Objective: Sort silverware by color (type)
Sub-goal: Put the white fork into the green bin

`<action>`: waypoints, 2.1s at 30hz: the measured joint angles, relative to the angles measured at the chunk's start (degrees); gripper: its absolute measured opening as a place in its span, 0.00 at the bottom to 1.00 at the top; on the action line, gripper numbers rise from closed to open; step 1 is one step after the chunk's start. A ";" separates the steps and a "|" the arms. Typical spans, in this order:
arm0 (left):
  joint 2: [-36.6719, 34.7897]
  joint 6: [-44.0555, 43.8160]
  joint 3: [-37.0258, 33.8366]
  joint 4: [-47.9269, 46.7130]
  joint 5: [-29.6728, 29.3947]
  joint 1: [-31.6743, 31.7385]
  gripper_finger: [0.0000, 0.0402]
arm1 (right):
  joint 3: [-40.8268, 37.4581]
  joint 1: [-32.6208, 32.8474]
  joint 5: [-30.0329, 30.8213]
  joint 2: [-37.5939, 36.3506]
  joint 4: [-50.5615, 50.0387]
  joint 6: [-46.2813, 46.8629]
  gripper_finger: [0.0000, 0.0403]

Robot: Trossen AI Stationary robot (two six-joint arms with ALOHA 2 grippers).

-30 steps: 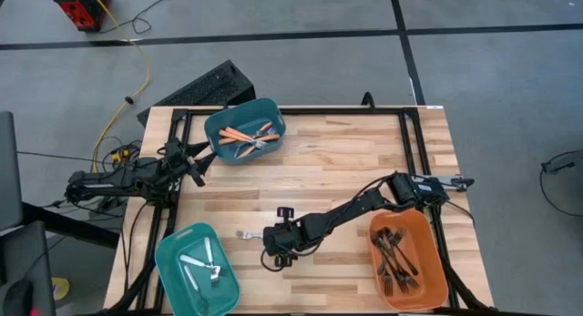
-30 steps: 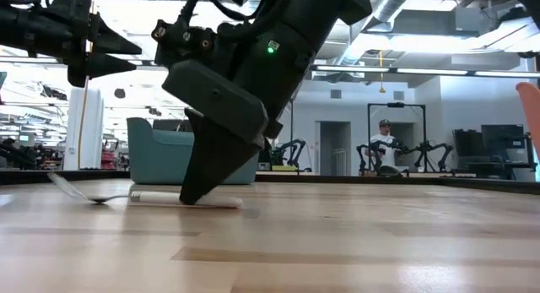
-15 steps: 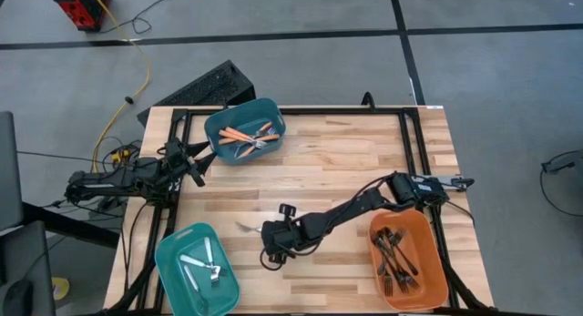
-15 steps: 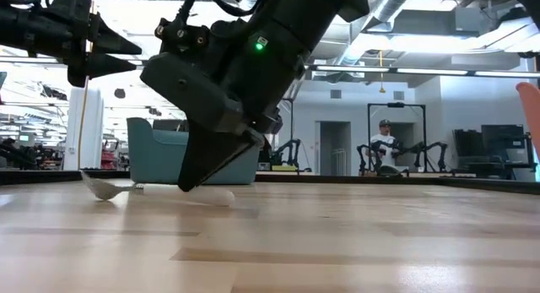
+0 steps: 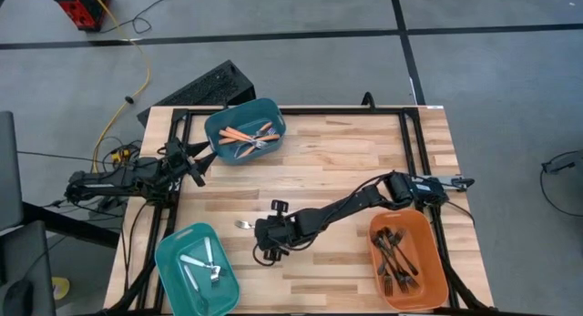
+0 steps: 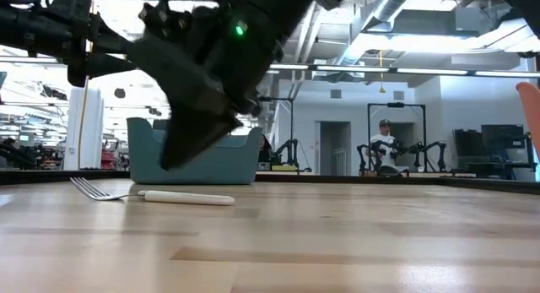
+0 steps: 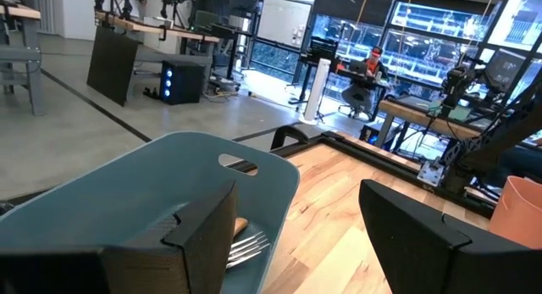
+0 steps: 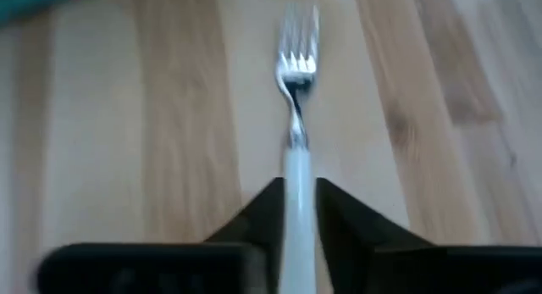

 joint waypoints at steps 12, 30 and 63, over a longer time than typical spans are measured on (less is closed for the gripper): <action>0.00 0.02 0.00 -0.03 0.00 -0.02 0.58 | 1.63 -1.25 -0.10 3.15 8.99 -7.07 0.66; 0.00 0.20 0.00 -0.94 -1.31 -0.01 0.58 | 0.28 -5.16 -8.13 4.61 8.66 -5.64 0.61; 0.00 0.20 0.00 -0.90 -1.51 0.01 0.58 | -3.28 -4.03 -1.98 4.54 12.82 -1.60 0.15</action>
